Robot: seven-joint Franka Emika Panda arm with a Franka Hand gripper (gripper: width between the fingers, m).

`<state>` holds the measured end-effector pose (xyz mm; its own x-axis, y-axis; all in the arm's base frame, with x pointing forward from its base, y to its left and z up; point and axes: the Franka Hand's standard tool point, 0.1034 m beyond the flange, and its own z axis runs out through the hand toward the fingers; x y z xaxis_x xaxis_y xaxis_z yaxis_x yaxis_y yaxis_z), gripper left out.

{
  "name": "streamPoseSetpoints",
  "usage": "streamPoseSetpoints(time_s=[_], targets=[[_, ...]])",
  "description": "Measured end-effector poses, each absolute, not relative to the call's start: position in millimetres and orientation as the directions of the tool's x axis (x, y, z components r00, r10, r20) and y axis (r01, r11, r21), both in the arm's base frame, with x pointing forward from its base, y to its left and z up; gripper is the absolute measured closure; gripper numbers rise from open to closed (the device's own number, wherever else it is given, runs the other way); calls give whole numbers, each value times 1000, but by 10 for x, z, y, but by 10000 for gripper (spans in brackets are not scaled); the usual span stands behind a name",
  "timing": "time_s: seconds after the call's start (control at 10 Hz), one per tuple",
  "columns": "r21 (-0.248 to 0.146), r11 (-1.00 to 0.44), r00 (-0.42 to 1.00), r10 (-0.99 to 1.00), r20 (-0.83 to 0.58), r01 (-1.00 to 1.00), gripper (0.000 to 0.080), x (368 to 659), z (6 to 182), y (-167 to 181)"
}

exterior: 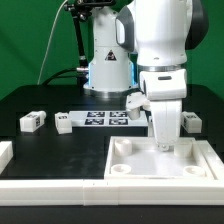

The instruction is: Assemble one leg

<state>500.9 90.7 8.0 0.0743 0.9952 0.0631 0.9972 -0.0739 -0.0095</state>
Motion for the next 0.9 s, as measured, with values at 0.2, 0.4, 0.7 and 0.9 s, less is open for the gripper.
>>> streamPoseSetpoints(time_s=[0.2,0.4,0.7,0.9], targets=[[-10,-75,75,995,63,997,694,5008,79,900],[-10,-75,76,995,62,997,349,5008,78,898],[-10,-76,77,995,62,997,165,5009,78,893],[-10,-77,77,995,62,997,153,5009,78,891]])
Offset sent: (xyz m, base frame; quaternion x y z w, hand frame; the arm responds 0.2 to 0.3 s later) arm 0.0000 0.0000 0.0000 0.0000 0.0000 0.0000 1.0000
